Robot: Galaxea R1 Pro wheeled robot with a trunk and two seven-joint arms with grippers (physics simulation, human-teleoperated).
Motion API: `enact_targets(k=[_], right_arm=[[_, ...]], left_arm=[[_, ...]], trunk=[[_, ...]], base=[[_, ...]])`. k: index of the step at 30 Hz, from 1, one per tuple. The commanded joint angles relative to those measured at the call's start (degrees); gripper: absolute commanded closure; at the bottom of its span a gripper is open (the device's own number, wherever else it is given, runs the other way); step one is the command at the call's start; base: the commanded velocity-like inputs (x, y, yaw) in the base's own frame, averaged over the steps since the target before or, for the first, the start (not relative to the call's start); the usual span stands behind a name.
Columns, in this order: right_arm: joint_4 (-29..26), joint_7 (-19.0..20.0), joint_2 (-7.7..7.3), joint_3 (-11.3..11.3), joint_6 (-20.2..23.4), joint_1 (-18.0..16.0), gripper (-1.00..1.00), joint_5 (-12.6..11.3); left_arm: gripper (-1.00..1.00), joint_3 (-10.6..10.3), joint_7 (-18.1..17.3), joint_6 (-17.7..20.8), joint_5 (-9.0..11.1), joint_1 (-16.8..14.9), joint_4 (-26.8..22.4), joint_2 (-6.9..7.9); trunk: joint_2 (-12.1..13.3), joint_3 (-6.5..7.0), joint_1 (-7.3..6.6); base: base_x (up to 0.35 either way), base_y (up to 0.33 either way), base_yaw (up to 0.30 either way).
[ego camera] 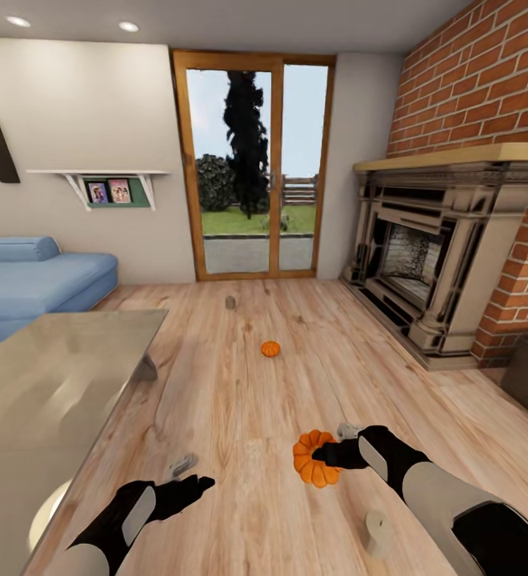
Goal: Place each of the two pumpkins and all three candles from the living room inside a cabinet in the living room (use any cabinet), then make sure every cabinet is closed, and position the cauldron so it is next to a table in the living room.
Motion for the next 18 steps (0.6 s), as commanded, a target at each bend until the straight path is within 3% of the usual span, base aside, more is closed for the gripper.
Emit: enact_targets(k=[1, 4, 14, 18], right_arm=[[-0.1, 0.1, -0.05, 0.2, 0.2, 0.0, 1.00, -0.1], [-0.1, 0.1, -0.07, 0.2, 0.3, 0.0, 1.00, -0.1], [-0.1, 0.3, -0.11, 0.2, 0.2, 0.0, 1.00, -0.2], [-0.1, 0.4, -0.11, 0.1, 0.2, 0.0, 1.00, -0.2]], left_arm=[[-1.00, 0.3, -0.1, 0.5, 0.2, 0.0, -0.1, -0.03], [-1.00, 0.3, -0.1, 0.5, 0.2, 0.0, -0.1, -0.09], [-1.00, 0.2, -0.1, 0.5, 0.2, 0.0, -0.1, -0.13], [-1.00, 0.2, 0.3, 0.5, 0.2, 0.0, -0.1, -0.13]], trunk=[[0.0, -0.06, 0.02], [0.0, -0.06, 0.02], [0.0, -0.06, 0.02], [0.0, -0.06, 0.02]], base=[[0.285, 0.034, 0.000], [0.304, 0.080, 0.000], [0.037, 0.013, 0.000], [0.115, 0.155, 0.000]])
